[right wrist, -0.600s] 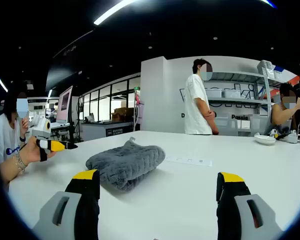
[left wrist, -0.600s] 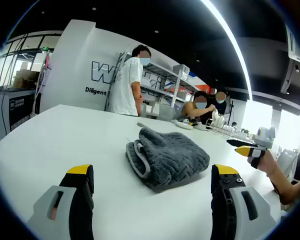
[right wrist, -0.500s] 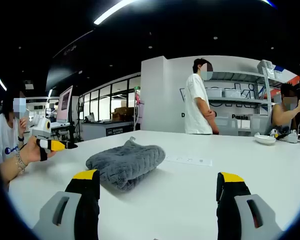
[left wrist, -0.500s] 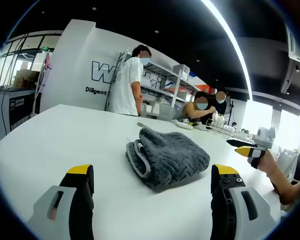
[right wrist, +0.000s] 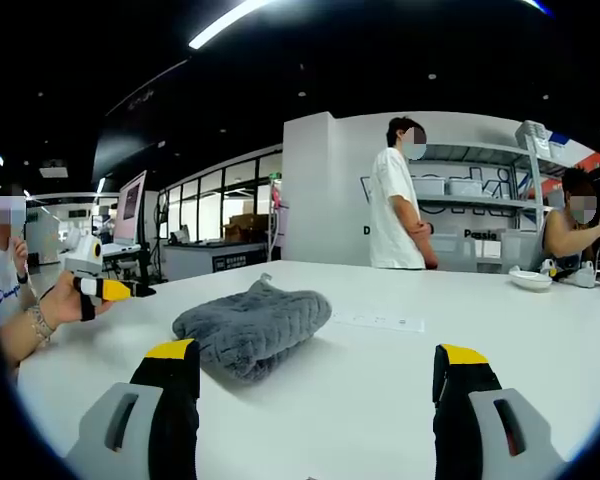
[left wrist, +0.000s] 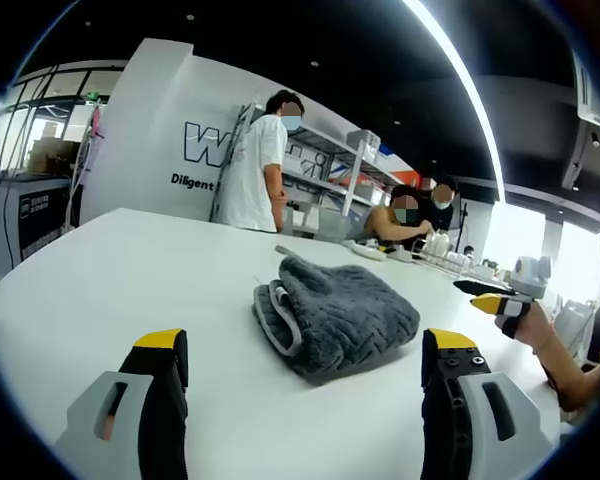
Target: Open the folded towel by lifting each exposed corner and separating the folded layers until the towel lies flat within the target outline without major curled edges
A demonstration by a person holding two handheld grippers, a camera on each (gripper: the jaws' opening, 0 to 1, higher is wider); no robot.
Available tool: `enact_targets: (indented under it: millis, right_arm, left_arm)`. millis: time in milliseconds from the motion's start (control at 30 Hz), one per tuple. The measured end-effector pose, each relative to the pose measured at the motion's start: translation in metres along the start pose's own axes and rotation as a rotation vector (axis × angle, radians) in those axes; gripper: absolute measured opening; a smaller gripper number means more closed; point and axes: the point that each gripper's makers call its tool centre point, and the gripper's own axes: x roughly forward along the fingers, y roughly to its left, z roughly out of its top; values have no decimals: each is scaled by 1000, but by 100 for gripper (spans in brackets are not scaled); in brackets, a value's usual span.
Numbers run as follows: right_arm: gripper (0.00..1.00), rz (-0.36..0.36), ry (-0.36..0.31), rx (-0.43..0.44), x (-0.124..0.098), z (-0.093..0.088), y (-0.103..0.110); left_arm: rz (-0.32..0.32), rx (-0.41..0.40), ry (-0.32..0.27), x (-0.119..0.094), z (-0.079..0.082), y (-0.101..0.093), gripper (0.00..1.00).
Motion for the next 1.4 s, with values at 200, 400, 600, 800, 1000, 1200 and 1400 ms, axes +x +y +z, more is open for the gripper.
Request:
enact_targets:
  millis: [200, 400, 600, 800, 1000, 1200, 1400]
  right_arm:
    - [100, 0, 2, -1, 0, 0, 0]
    - [100, -1, 4, 1, 0, 0, -1]
    - [100, 1, 3, 6, 0, 0, -1]
    - [100, 6, 4, 8, 0, -1, 0]
    - [96, 12, -2, 6, 0, 1, 2]
    - [92, 15, 5, -39, 3, 1, 3]
    - [86, 22, -3, -25, 7, 4, -4]
  left_arm:
    - [-8, -10, 2, 4, 5, 10, 96]
    - [-9, -9, -1, 4, 8, 12, 96]
    - [-10, -12, -6, 5, 11, 15, 96]
    - [-10, -14, -11, 6, 13, 18, 96]
    - [-11, -13, -16, 7, 15, 18, 96]
    - [-34, 2, -34, -9, -2, -30, 96]
    - [-37, -43, -21, -12, -1, -27, 96]
